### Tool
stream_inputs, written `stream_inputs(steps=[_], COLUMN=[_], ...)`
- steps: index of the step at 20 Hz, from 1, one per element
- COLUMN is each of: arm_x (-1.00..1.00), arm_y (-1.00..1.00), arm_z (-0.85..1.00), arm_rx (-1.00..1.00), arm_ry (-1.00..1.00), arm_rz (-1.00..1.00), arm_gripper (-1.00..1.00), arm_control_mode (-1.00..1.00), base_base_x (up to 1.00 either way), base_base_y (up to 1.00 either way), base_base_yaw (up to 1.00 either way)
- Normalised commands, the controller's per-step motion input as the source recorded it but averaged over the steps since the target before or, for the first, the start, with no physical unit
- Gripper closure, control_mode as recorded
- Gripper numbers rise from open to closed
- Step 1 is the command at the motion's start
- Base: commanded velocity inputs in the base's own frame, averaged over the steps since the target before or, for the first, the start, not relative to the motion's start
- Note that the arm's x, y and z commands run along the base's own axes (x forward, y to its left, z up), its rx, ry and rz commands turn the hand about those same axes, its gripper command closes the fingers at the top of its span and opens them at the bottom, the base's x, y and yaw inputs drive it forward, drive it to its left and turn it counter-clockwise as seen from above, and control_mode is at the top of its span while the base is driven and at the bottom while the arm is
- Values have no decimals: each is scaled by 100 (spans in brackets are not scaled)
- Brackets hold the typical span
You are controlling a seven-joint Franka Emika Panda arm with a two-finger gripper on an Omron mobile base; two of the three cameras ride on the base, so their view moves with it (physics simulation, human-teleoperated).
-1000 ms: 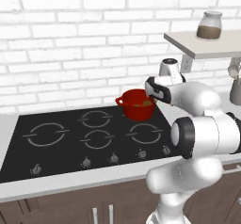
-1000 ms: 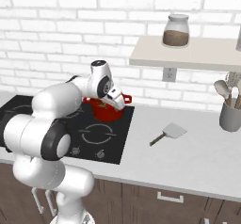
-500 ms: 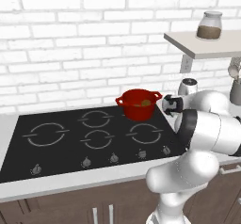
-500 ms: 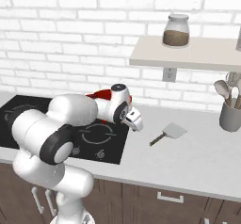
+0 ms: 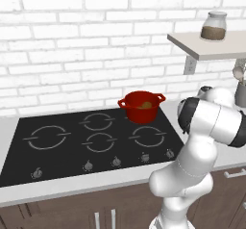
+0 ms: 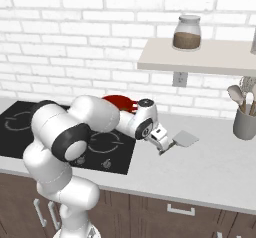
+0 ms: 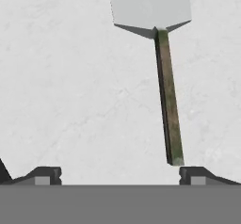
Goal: Put the broccoli and avocado in the pot. Retrieve the spatula and lightly stir the vegetables in the pot.
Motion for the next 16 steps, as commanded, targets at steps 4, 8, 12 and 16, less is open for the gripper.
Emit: stream_inputs(steps=[4,8,12,16], arm_x=[1,0,0,1], arm_y=[-17,-20,-24,-20], arm_z=[-2,-7,-10,-13], arm_rx=[0,1,2,1], arm_ry=[4,2,3,3], arm_rz=[-3,-2,-3,-3], arm_gripper=[-100,-100,-100,-100], arm_control_mode=[-100,-100,-100,-100], base_base_x=[0,0,0,0], base_base_y=[0,0,0,0], base_base_yaw=[0,0,0,0])
